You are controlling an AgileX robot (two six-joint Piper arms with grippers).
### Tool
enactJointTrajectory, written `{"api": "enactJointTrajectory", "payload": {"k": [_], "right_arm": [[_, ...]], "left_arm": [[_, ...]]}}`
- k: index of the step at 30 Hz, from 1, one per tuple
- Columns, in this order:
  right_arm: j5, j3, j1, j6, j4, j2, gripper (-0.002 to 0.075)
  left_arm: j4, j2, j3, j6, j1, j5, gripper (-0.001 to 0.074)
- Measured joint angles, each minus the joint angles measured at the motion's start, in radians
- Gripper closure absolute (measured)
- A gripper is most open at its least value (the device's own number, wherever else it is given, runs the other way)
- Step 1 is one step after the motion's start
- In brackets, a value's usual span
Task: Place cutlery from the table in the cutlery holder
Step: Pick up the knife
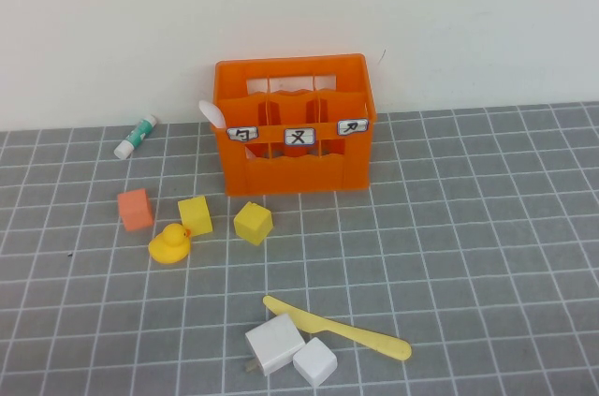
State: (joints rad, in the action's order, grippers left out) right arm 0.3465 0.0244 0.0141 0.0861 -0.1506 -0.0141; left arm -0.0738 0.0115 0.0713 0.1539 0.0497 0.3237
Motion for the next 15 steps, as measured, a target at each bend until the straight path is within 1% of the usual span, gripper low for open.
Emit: {"api": "enactJointTrajectory", "payload": {"k": [3,6,15], "right_arm": [[0.0,0.0,0.0,0.0,0.0,0.0,0.0729],[0.0,0.0,0.0,0.0,0.0,0.0,0.0729],[0.0,0.0,0.0,0.0,0.0,0.0,0.0729]], "left_arm": [[0.057,0.0,-0.054,0.015,0.03,0.0,0.0736],[0.074,0.0,-0.091,0.02,0.034,0.004,0.0736],[0.084,0.0,-0.093,0.031,0.034,0.013,0.0736]]}}
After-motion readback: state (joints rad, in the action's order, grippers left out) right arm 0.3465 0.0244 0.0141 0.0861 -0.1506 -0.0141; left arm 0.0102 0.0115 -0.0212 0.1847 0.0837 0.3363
